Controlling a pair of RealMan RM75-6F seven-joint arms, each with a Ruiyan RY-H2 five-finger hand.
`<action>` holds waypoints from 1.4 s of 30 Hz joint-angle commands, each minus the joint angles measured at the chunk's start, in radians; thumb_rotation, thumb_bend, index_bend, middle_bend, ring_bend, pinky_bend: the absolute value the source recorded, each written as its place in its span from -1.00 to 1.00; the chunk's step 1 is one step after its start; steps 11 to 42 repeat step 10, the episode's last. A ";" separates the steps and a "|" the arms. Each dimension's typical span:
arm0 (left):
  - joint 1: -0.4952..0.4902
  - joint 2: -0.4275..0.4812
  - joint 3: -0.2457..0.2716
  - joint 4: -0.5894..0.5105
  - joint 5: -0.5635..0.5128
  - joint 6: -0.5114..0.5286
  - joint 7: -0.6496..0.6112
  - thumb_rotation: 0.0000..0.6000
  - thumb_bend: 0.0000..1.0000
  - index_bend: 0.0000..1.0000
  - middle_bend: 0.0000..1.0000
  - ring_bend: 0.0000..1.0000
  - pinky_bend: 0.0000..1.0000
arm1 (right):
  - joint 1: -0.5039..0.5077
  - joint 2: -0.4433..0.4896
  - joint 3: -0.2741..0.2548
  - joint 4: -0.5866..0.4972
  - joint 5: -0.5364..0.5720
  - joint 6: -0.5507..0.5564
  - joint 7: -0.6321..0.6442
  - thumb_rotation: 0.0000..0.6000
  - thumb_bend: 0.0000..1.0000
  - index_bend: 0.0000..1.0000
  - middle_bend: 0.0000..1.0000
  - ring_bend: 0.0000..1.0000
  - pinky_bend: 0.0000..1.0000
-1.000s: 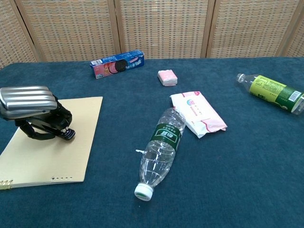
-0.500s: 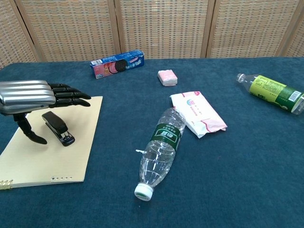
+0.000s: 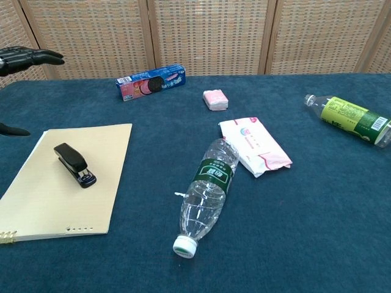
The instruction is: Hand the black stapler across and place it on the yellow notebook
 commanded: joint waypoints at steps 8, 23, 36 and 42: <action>0.347 0.287 -0.136 -0.969 -0.405 0.161 0.515 1.00 -0.87 -1.00 -1.00 -1.00 -1.00 | 0.006 -0.018 -0.006 0.020 -0.019 -0.001 -0.025 1.00 -1.00 -1.00 -1.00 -1.00 -1.00; 0.359 0.297 -0.134 -0.998 -0.405 0.151 0.520 1.00 -0.87 -1.00 -1.00 -1.00 -1.00 | 0.006 -0.022 -0.006 0.023 -0.019 -0.001 -0.027 1.00 -1.00 -1.00 -1.00 -1.00 -1.00; 0.359 0.297 -0.134 -0.998 -0.405 0.151 0.520 1.00 -0.87 -1.00 -1.00 -1.00 -1.00 | 0.006 -0.022 -0.006 0.023 -0.019 -0.001 -0.027 1.00 -1.00 -1.00 -1.00 -1.00 -1.00; 0.359 0.297 -0.134 -0.998 -0.405 0.151 0.520 1.00 -0.87 -1.00 -1.00 -1.00 -1.00 | 0.006 -0.022 -0.006 0.023 -0.019 -0.001 -0.027 1.00 -1.00 -1.00 -1.00 -1.00 -1.00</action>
